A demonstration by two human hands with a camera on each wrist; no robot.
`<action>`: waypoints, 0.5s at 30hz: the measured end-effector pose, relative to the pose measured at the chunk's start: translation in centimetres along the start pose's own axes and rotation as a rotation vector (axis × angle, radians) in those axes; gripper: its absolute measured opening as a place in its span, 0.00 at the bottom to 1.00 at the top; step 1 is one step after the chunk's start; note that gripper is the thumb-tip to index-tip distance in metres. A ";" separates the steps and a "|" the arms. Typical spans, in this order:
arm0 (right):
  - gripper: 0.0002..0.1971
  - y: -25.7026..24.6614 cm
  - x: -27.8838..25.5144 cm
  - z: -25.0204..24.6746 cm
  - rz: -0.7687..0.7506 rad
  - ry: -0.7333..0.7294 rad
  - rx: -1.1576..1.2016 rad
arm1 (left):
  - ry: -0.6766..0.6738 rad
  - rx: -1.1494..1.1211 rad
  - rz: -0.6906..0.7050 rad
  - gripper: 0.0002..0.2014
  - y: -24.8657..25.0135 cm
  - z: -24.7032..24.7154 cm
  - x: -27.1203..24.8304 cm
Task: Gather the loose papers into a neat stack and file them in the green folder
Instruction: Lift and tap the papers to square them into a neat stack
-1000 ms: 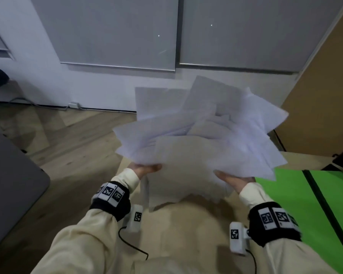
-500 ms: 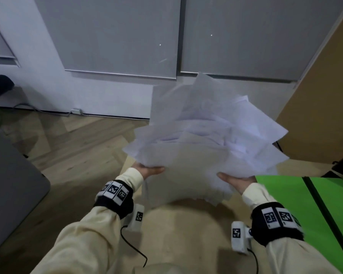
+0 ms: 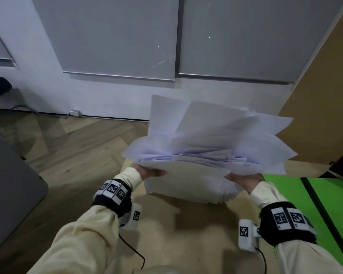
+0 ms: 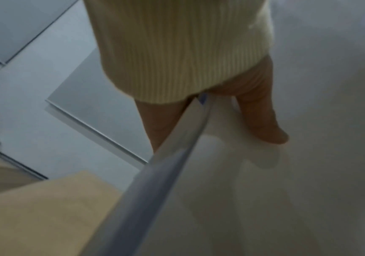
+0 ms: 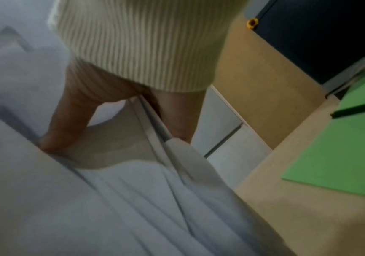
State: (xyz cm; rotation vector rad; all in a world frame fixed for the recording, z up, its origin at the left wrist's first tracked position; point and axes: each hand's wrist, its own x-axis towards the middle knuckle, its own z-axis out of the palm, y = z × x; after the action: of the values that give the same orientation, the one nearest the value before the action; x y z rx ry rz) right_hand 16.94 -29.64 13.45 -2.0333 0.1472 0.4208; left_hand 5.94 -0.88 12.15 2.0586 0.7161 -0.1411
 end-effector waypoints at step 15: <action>0.31 0.4 -0.3 -0.6 -0.067 -0.003 0.058 | 0.050 -0.343 0.034 0.56 2.0 -0.7 -0.9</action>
State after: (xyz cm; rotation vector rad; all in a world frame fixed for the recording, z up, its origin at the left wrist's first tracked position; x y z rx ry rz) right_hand 16.65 -30.42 13.47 -1.9748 0.0886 0.3735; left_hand 6.15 -1.51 14.32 1.7498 0.6836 0.0510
